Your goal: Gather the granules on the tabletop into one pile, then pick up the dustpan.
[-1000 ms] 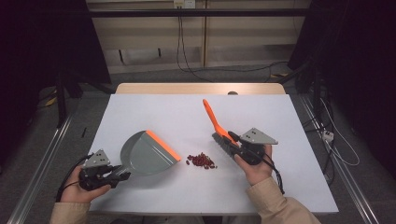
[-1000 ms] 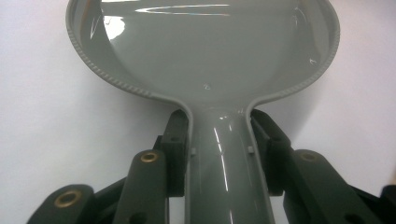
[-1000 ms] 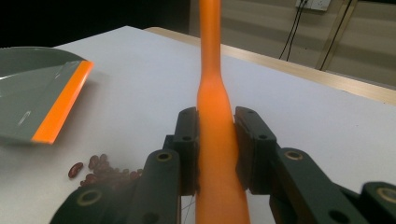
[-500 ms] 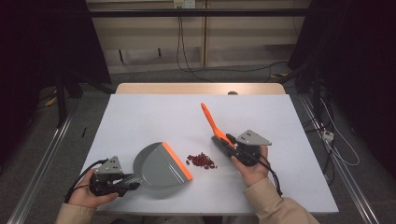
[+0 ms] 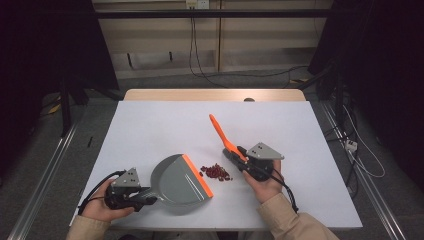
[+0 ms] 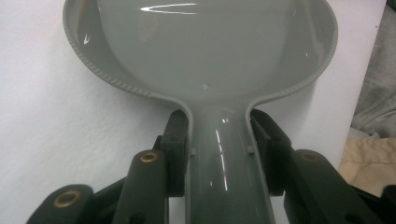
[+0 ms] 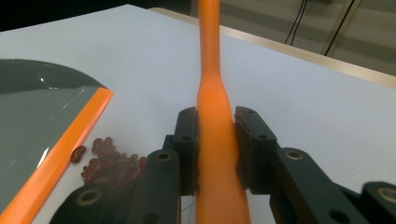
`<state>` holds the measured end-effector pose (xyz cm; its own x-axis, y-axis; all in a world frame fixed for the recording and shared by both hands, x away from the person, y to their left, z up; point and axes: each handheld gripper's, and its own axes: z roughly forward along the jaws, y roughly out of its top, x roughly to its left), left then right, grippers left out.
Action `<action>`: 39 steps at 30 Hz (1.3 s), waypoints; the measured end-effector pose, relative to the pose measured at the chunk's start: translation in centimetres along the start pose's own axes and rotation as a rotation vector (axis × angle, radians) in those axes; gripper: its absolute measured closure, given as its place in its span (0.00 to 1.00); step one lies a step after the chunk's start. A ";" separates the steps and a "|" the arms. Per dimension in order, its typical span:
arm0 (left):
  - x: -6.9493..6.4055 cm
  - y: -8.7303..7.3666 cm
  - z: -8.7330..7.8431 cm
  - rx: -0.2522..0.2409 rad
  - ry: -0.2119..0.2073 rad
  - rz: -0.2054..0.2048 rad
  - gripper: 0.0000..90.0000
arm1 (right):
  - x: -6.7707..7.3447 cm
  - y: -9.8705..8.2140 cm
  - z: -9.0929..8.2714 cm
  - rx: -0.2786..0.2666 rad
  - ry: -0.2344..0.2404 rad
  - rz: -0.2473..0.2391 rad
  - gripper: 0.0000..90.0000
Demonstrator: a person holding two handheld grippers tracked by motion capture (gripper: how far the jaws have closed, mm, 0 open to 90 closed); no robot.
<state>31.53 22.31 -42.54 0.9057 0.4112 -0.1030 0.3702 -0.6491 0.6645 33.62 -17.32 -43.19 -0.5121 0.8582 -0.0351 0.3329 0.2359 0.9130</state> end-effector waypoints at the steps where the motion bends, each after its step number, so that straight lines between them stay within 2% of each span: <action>1: 0.0 0.2 0.1 0.006 0.000 0.004 0.70 | 0.1 0.0 0.0 0.001 0.000 -0.002 0.80; 4: -0.3 0.6 0.3 0.014 0.003 0.015 0.70 | 0.5 0.1 0.1 0.001 -0.001 -0.008 0.80; 7: -0.5 0.8 0.6 0.008 -0.021 0.021 0.70 | 0.8 0.1 0.1 0.003 -0.004 -0.010 0.80; 17: -0.6 0.9 0.9 0.017 -0.031 0.014 0.70 | 1.8 0.1 0.3 -0.003 0.002 0.014 0.79; 18: -0.5 0.8 0.9 0.014 -0.041 0.016 0.70 | 1.8 0.1 0.3 -0.003 0.002 0.003 0.79; 21: -0.5 0.8 0.9 0.012 -0.042 0.014 0.70 | 1.6 0.2 0.3 -0.005 0.007 -0.027 0.79; 25: -0.5 0.8 1.0 0.012 -0.046 0.010 0.70 | 0.9 0.1 -0.1 0.002 0.027 -0.014 0.79; 27: -0.6 0.9 1.0 0.020 -0.036 0.009 0.70 | 0.6 0.1 -0.2 0.014 0.025 -0.019 0.79; 31: -0.5 0.9 1.1 0.014 -0.048 0.007 0.69 | 0.1 0.2 -0.6 0.044 0.023 -0.018 0.80; 34: -0.5 0.9 1.0 0.016 -0.049 0.007 0.70 | 0.3 0.4 -0.7 0.063 0.019 -0.021 0.80; 39: -0.5 1.0 1.0 0.017 -0.049 0.007 0.70 | 0.9 0.5 -0.5 0.060 0.009 -0.013 0.80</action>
<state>31.68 20.82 -42.56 0.9171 0.3750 -0.1351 0.3671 -0.6629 0.6525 32.91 -16.67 -42.58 -0.5235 0.8509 -0.0432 0.3725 0.2743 0.8866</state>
